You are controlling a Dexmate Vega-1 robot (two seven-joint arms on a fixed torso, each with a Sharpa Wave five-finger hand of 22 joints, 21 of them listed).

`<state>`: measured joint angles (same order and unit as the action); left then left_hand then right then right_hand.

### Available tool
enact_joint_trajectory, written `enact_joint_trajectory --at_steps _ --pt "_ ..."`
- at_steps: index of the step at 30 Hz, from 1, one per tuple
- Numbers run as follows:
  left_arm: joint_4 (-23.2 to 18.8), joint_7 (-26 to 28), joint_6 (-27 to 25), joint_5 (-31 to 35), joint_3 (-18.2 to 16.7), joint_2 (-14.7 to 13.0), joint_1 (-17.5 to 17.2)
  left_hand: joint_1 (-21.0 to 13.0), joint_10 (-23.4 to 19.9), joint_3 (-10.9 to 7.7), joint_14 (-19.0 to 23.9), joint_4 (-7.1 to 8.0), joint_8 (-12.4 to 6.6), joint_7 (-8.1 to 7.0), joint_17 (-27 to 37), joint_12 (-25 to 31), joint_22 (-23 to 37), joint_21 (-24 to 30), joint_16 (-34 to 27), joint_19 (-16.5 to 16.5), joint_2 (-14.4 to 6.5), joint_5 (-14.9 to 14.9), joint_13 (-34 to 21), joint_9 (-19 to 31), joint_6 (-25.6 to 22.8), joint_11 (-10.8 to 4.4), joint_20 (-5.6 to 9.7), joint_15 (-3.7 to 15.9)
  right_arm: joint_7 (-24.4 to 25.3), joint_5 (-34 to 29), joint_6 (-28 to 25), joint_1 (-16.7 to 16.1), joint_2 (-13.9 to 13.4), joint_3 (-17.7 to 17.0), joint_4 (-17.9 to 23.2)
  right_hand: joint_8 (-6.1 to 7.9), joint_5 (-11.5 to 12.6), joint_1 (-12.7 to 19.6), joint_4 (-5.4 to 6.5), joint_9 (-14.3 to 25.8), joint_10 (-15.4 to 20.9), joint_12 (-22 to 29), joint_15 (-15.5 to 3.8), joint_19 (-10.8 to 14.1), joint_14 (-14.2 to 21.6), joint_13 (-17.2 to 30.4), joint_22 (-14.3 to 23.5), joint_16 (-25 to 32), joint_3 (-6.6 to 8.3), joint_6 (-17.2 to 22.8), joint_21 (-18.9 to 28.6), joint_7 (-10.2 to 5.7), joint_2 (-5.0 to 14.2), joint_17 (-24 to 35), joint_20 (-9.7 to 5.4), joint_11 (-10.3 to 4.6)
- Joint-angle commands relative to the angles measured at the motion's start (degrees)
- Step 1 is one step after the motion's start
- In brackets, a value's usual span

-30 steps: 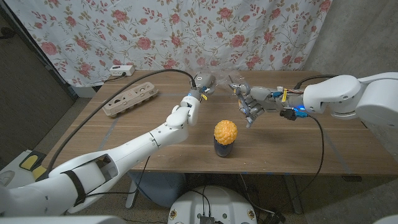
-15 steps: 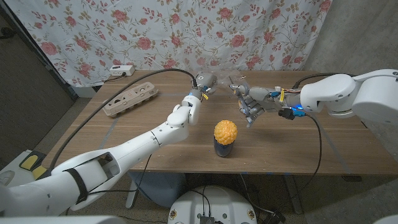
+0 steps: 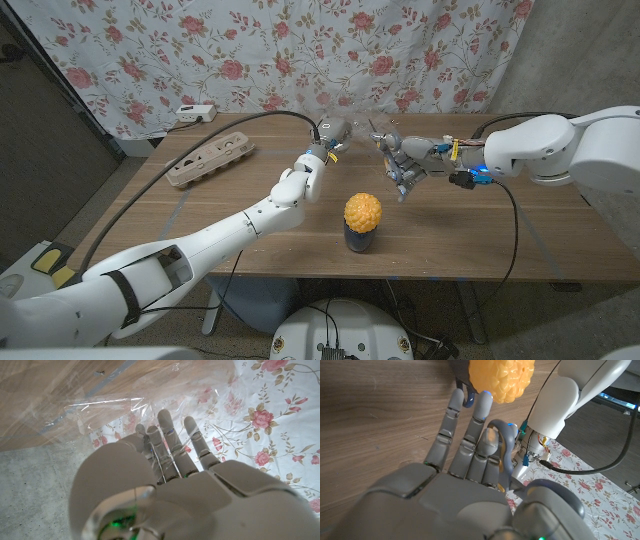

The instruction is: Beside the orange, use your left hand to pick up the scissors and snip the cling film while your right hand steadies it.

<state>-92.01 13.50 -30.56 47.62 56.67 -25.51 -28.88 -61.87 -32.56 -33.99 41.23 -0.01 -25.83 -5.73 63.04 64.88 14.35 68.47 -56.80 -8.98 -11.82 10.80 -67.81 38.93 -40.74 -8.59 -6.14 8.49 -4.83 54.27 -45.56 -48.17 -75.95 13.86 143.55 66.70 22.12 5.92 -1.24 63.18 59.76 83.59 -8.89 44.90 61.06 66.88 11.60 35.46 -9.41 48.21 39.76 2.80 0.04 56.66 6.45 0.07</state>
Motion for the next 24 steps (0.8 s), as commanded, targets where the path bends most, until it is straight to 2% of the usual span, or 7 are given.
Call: enact_joint_trajectory --at_steps 1,7,12,13,18,24 --pt "-1.2 -1.1 -0.4 1.3 -0.1 -0.9 -0.5 0.3 -0.5 -0.11 -0.3 -0.31 0.2 0.12 0.0 0.0 -0.3 0.5 -0.3 0.4 0.0 0.3 -0.1 0.0 -0.7 0.1 0.01 0.15 -1.7 -2.4 -3.4 5.6 2.5 5.0 0.8 7.64 0.1 0.7 9.24 -0.2 0.2 -0.4 -0.23 0.5 0.3 -0.5 0.2 0.1 -9.48 2.4 -0.2 2.01 0.03 -0.2 -0.12 0.48" --pt "-1.6 -1.3 -0.3 2.0 -0.1 -1.0 -0.6 0.4 -0.6 -0.1 -0.1 -0.36 0.11 0.02 -0.1 0.1 -0.6 0.8 -0.5 0.4 0.0 0.3 -0.2 -0.1 -1.1 -0.03 0.04 0.14 -3.4 -5.2 -7.4 10.3 4.9 9.4 0.9 7.79 0.1 0.7 9.25 0.1 0.4 -0.3 -0.32 0.5 0.2 -0.3 0.2 0.2 -9.47 2.3 -0.2 2.1 0.08 0.1 -0.08 0.3" --pt "-1.5 -1.7 -0.1 2.8 0.0 -1.0 -0.5 0.4 -1.0 -0.08 -0.2 -0.46 0.17 0.04 0.0 0.2 -1.1 1.2 -0.9 0.4 0.1 0.3 -0.2 -0.4 -1.5 0.01 0.09 0.21 -3.9 -6.5 -8.7 11.8 6.1 11.0 0.5 8.19 0.0 0.7 9.25 0.9 0.1 -0.1 -0.45 0.5 0.3 0.1 0.2 0.0 -9.46 2.2 -0.3 2.32 0.13 -0.1 -0.12 0.48" --pt "-1.6 -1.5 0.0 2.9 0.0 -1.0 -0.5 0.4 -0.9 -0.07 -0.2 -0.47 0.17 0.07 0.0 0.4 -1.1 1.2 -0.9 0.5 0.1 0.4 -0.4 -0.4 -1.6 -0.01 0.12 0.22 -3.7 -6.7 -9.2 12.3 6.5 11.3 0.4 7.71 0.0 0.7 9.25 0.0 0.3 -0.6 -0.35 0.4 0.2 -0.7 0.2 0.2 -9.46 2.4 -0.3 2.18 0.14 0.3 -0.13 0.56" --pt "-2.1 -0.9 0.2 3.5 -0.3 -1.3 -0.9 0.5 -1.2 0.02 0.2 -0.59 0.24 0.04 -0.2 0.2 -1.6 1.6 -1.2 0.5 0.2 0.4 -0.2 -0.7 -2.0 0.03 0.2 0.3 -2.8 -6.4 -11.2 12.8 6.9 11.3 0.5 7.74 0.0 0.8 9.25 0.1 0.4 -0.3 -0.34 0.5 0.3 -0.2 0.3 0.0 -9.46 2.4 -0.3 2.08 0.16 0.0 -0.09 0.49" --pt "-2.9 -1.0 -0.2 4.4 -0.5 -1.4 -1.6 0.6 -1.3 0.09 -0.2 -0.66 0.43 0.01 -0.1 0.1 -2.0 1.9 -1.5 0.5 0.2 0.4 0.2 -1.0 -2.1 -0.01 0.28 0.29 -2.7 -5.4 -10.0 10.8 4.8 9.1 0.8 7.75 0.0 0.7 9.26 0.2 0.4 -0.7 -0.37 0.5 0.4 -0.7 0.2 0.0 -9.49 2.4 -0.4 2.14 0.13 0.0 -0.11 0.55"
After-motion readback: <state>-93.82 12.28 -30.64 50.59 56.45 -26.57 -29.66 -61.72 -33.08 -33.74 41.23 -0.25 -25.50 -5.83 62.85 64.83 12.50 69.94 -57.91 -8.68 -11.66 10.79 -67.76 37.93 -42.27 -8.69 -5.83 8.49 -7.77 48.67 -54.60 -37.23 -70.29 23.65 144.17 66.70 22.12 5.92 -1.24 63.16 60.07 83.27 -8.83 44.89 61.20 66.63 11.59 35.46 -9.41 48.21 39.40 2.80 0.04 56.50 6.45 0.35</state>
